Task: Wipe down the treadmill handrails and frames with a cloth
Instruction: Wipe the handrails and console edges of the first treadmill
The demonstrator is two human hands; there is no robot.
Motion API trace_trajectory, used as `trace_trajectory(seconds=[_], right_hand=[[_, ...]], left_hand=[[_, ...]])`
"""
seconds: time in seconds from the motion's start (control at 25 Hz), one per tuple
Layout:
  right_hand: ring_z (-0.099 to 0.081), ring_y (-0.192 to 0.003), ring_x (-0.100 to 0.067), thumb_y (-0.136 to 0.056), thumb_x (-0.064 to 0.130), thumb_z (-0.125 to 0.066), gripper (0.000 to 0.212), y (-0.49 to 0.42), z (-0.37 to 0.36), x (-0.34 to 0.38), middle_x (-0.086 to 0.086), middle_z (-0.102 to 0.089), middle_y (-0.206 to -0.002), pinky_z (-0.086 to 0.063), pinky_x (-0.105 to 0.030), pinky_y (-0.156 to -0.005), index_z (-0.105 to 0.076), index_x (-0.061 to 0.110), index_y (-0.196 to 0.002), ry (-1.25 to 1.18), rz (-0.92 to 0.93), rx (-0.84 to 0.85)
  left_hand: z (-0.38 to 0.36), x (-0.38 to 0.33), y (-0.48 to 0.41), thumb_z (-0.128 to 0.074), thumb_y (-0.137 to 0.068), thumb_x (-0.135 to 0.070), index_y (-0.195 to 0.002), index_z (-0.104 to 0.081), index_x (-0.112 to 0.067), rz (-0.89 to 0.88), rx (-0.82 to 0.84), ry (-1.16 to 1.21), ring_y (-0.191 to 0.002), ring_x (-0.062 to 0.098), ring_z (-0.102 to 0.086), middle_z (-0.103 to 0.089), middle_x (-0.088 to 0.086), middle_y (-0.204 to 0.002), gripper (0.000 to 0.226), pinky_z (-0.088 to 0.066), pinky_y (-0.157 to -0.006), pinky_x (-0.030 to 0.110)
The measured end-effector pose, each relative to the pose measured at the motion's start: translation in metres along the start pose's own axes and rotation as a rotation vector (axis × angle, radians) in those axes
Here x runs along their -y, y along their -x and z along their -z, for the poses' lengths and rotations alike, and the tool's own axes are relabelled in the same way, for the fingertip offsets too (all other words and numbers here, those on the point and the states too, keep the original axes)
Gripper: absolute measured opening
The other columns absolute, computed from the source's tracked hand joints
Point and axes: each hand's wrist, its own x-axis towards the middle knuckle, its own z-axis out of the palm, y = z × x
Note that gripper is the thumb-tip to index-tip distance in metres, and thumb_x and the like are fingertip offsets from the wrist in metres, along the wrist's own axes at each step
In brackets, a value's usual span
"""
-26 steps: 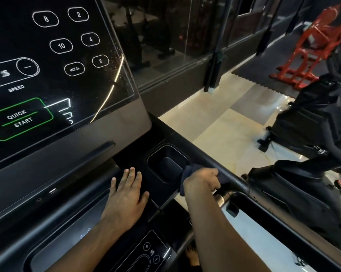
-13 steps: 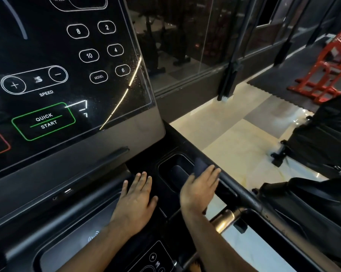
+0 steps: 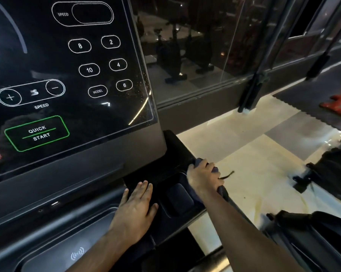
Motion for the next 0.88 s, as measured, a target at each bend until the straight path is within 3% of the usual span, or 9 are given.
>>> trace_trajectory(seconds=[0.12, 0.28, 0.36, 0.44, 0.52, 0.6, 0.76, 0.8, 0.88], right_hand=[[-0.032, -0.141, -0.042, -0.099, 0.056, -0.027, 0.069, -0.008, -0.017, -0.017, -0.01, -0.019, -0.164, -0.029, -0.057, -0.111, -0.013, 0.023, -0.158, 0.109, 0.391, -0.066], [-0.04, -0.135, -0.039, -0.098, 0.059, -0.024, 0.059, -0.06, 0.002, -0.015, -0.01, -0.035, -0.156, -0.035, -0.057, -0.106, -0.022, 0.037, -0.153, -0.036, 0.285, 0.075], [-0.029, -0.144, -0.036, -0.102, 0.054, -0.025, 0.061, -0.051, -0.01, -0.008, -0.007, -0.024, -0.163, -0.029, -0.052, -0.113, -0.014, 0.034, -0.158, 0.05, 0.536, -0.036], [-0.021, -0.15, -0.028, -0.102, 0.051, -0.029, 0.059, -0.061, -0.01, -0.004, 0.002, -0.02, -0.166, -0.027, -0.048, -0.115, -0.012, 0.038, -0.157, -0.016, 0.815, 0.006], [-0.035, -0.142, -0.029, -0.099, 0.05, -0.037, 0.059, -0.095, 0.002, 0.018, -0.003, -0.037, -0.158, -0.036, -0.046, -0.108, -0.023, 0.032, -0.154, -0.122, 0.667, 0.115], [-0.039, -0.137, -0.034, -0.098, 0.05, -0.04, 0.058, -0.097, -0.004, 0.034, -0.012, -0.043, -0.151, -0.036, -0.047, -0.106, -0.033, 0.02, -0.148, -0.065, 0.543, 0.032], [-0.025, -0.15, -0.029, -0.095, 0.053, -0.04, 0.057, -0.078, -0.016, 0.025, -0.003, -0.034, -0.159, -0.03, -0.049, -0.116, -0.048, 0.029, -0.146, 0.19, 1.4, -0.054], [-0.026, -0.149, -0.029, -0.093, 0.056, -0.038, 0.058, -0.092, -0.009, 0.03, -0.003, -0.036, -0.159, -0.032, -0.049, -0.115, -0.048, 0.033, -0.146, 0.223, 1.41, -0.02], [-0.023, -0.149, -0.028, -0.093, 0.061, -0.035, 0.062, -0.105, 0.0, 0.049, 0.001, -0.028, -0.162, -0.03, -0.047, -0.115, -0.033, 0.041, -0.152, 0.165, 1.034, 0.053]], left_hand=[[-0.004, -0.004, -0.013, 0.006, -0.078, -0.064, -0.156, -0.001, -0.022, 0.023, -0.023, -0.031, -0.147, 0.004, 0.012, 0.003, -0.006, -0.164, 0.089, 0.014, -0.117, 0.031], [-0.012, -0.002, -0.014, 0.01, -0.079, -0.064, -0.156, 0.0, -0.021, 0.029, -0.041, -0.042, -0.146, 0.004, 0.015, 0.008, -0.007, -0.162, 0.088, 0.017, -0.117, 0.026], [-0.014, 0.001, -0.014, 0.009, -0.086, -0.067, -0.155, -0.005, -0.019, 0.032, -0.055, -0.06, -0.147, 0.006, 0.012, 0.004, -0.005, -0.162, 0.085, 0.015, -0.117, 0.025], [-0.014, 0.004, -0.011, 0.015, -0.086, -0.068, -0.154, -0.006, -0.017, 0.026, -0.048, -0.094, -0.148, 0.01, 0.01, 0.003, -0.003, -0.162, 0.087, 0.011, -0.116, 0.025], [-0.013, 0.005, -0.006, 0.018, -0.082, -0.068, -0.153, 0.002, -0.018, 0.038, -0.01, -0.108, -0.147, 0.01, 0.016, 0.012, -0.006, -0.159, 0.088, 0.013, -0.116, 0.023], [-0.011, 0.003, -0.003, 0.013, -0.085, -0.066, -0.153, 0.002, -0.018, 0.081, -0.022, -0.096, -0.147, 0.011, 0.017, 0.011, -0.005, -0.16, 0.084, 0.012, -0.116, 0.022], [-0.005, 0.001, 0.002, 0.013, -0.081, -0.067, -0.154, 0.005, -0.02, 0.114, 0.026, -0.092, -0.146, 0.006, 0.02, 0.016, -0.007, -0.159, 0.087, 0.011, -0.118, 0.023], [-0.004, 0.001, 0.003, 0.012, -0.08, -0.067, -0.154, 0.005, -0.02, 0.124, 0.043, -0.089, -0.146, 0.005, 0.02, 0.016, -0.007, -0.159, 0.088, 0.012, -0.118, 0.023], [-0.001, -0.001, 0.004, 0.01, -0.081, -0.066, -0.155, 0.003, -0.021, 0.137, 0.057, -0.102, -0.146, 0.005, 0.02, 0.017, -0.008, -0.159, 0.087, 0.012, -0.118, 0.022]])
